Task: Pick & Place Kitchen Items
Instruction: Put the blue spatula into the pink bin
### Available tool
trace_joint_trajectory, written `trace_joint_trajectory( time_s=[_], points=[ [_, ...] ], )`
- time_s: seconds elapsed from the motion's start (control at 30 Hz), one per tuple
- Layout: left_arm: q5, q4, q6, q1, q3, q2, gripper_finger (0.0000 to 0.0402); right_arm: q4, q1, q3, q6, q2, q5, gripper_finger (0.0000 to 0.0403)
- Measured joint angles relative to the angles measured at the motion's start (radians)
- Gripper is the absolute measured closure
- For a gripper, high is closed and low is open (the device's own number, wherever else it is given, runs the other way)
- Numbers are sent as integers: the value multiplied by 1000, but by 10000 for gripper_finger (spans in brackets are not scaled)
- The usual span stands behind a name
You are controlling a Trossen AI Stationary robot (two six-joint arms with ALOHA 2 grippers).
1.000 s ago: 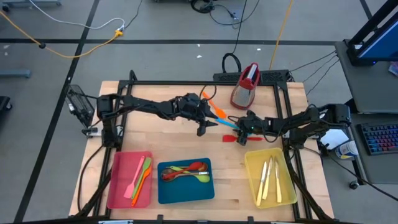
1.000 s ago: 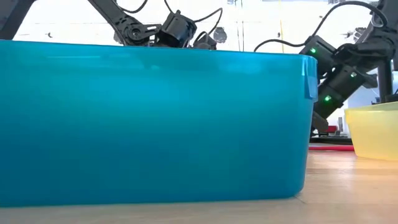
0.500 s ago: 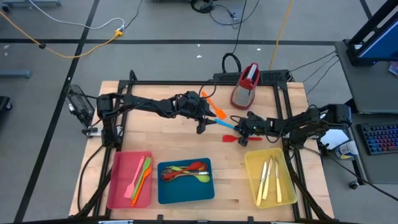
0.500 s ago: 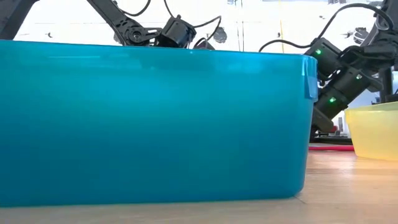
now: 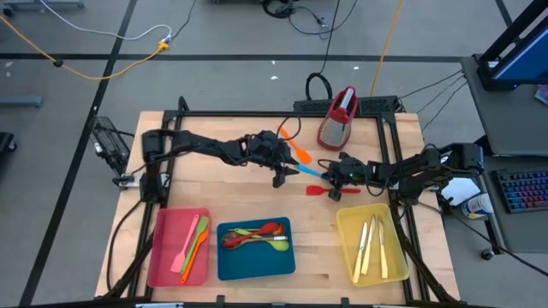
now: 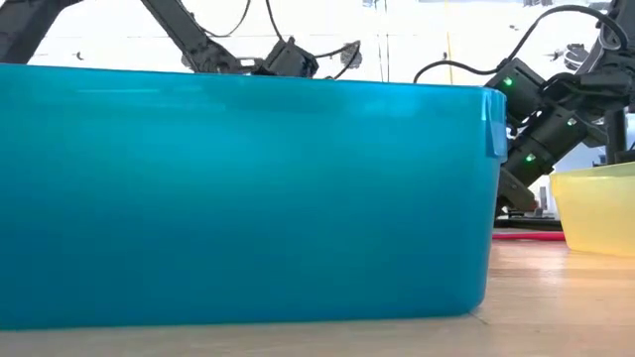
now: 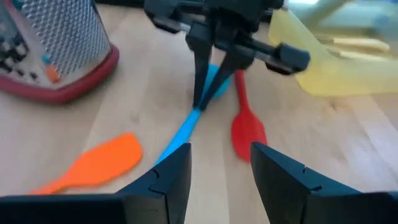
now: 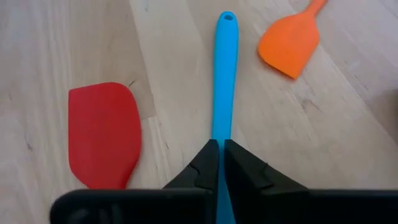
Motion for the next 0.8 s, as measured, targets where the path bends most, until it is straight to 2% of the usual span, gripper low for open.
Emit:
trace_joint_trajectory(
  time_s=[0.07, 0.13, 0.27, 0.6, 0.8],
  points=[
    [-5, 94, -28, -6, 0, 51, 231, 0, 0, 1, 8, 0, 0, 390],
    [-15, 111, -44, -6, 4, 89, 231, 4, 0, 1, 28, 0, -3, 388],
    [-64, 86, -49, 14, 25, 133, 231, 14, 0, 0, 53, 2, -4, 380],
    [-18, 94, -34, 43, 32, 205, 231, 40, 1, 0, 29, 14, -26, 367],
    [-20, 83, 32, 34, 32, 203, 231, 136, 0, 0, 26, 89, -56, 374]
  ],
)
